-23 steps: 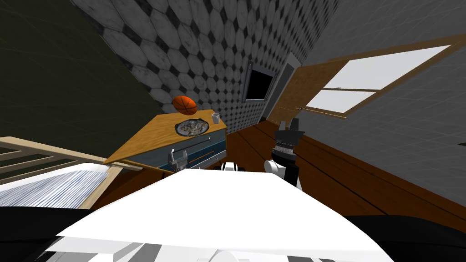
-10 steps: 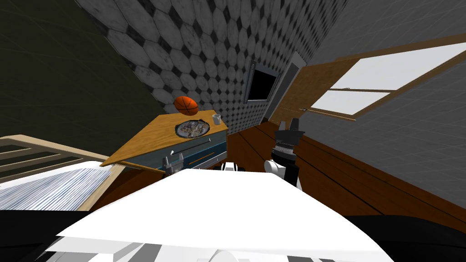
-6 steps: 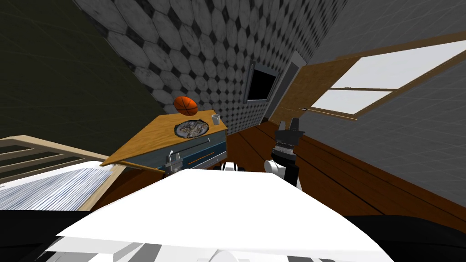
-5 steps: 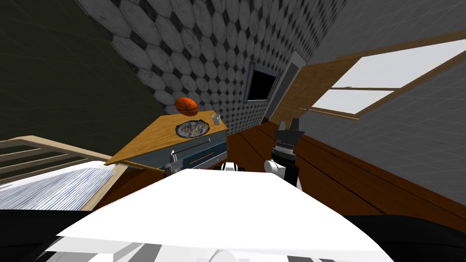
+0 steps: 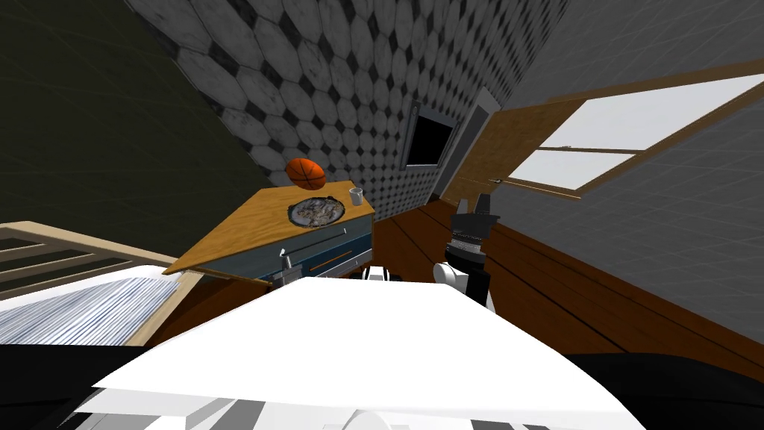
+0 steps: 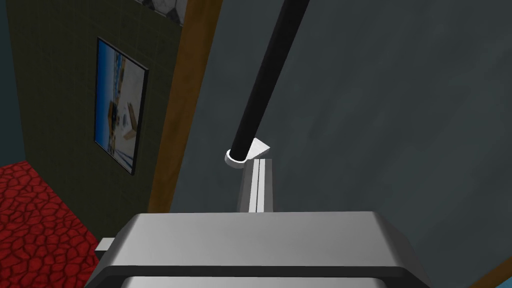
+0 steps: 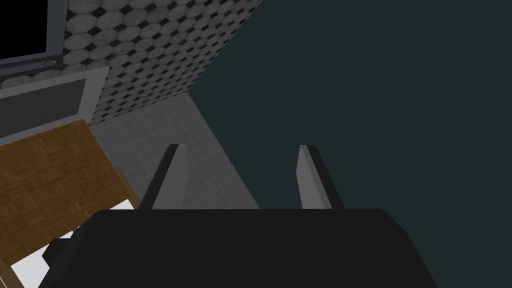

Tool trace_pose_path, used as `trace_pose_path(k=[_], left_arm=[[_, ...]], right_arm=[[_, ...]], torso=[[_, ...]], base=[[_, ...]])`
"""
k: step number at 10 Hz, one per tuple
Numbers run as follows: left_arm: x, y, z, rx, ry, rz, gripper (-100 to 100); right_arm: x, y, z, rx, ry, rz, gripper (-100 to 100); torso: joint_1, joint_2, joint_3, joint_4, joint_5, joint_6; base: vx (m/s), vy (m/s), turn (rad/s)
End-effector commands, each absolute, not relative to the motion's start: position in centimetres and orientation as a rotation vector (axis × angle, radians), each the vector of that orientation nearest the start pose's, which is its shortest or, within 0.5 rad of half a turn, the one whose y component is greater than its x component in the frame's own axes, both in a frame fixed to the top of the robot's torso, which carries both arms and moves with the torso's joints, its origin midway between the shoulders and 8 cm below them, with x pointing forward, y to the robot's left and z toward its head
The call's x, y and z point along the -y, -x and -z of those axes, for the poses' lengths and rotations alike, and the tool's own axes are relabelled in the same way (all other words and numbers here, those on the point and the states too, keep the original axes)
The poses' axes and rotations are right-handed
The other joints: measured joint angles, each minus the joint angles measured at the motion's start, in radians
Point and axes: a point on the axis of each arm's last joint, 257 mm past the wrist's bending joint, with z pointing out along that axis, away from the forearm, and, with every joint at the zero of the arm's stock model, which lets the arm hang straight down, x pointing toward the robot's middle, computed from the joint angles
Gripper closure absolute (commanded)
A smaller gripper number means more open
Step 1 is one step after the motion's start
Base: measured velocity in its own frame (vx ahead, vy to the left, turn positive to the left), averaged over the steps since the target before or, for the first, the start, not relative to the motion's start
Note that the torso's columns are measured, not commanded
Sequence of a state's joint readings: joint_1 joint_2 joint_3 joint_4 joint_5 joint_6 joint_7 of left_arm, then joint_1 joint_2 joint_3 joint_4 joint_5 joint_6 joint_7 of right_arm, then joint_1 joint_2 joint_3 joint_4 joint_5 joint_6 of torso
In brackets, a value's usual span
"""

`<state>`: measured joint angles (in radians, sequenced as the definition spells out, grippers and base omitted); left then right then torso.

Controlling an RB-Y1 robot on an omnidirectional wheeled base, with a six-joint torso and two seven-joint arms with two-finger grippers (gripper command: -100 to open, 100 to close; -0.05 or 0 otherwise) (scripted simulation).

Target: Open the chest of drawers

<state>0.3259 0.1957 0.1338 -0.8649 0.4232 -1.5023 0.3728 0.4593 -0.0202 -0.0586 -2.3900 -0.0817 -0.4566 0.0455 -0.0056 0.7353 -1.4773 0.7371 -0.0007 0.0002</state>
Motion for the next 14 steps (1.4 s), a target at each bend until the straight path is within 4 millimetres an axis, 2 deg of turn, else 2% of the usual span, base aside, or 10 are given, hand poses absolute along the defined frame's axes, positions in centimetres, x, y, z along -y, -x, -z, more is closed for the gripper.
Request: trace_pose_path(k=[1, 6, 7, 8, 12, 14], left_arm=[[-46.7, -23.5, 27.1, -0.363, 1.028, 1.261, -100], [-47.9, -24.0, 26.3, -0.37, 1.009, 1.219, -100], [-47.8, -23.9, 26.5, -0.369, 1.012, 1.224, -100], [-48.9, -24.7, 25.8, -0.372, 1.01, 1.225, -100], [-50.8, -26.0, 24.6, -0.376, 1.007, 1.228, -100], [-50.8, -26.0, 24.5, -0.376, 1.005, 1.229, -100]], right_arm=[[29.4, -32.4, -7.9, -0.517, -0.583, -1.296, 0], [29.4, -32.4, -7.9, -0.517, -0.583, -1.296, 0], [29.4, -32.4, -7.9, -0.517, -0.583, -1.296, 0], [29.4, -32.4, -7.9, -0.517, -0.583, -1.296, 0], [29.4, -32.4, -7.9, -0.517, -0.583, -1.296, 0], [29.4, -32.4, -7.9, -0.517, -0.583, -1.296, 0]], torso=[[-0.002, 0.0, 0.0, 0.0, -0.002, 0.0], [0.007, 0.004, 0.002, 0.001, 0.001, 0.0], [0.006, 0.003, 0.002, 0.001, 0.001, 0.0], [0.011, 0.004, 0.002, 0.001, 0.002, 0.0], [0.006, 0.003, 0.001, 0.001, 0.001, 0.0], [0.006, 0.002, 0.001, 0.001, 0.001, 0.0]], base=[[0.063, -0.179, 0.014], [0.07, -0.175, 0.019], [0.039, -0.074, 0.008], [0.008, -0.055, 0.02], [-0.003, -0.04, 0.012], [-0.001, -0.02, 0.007]])
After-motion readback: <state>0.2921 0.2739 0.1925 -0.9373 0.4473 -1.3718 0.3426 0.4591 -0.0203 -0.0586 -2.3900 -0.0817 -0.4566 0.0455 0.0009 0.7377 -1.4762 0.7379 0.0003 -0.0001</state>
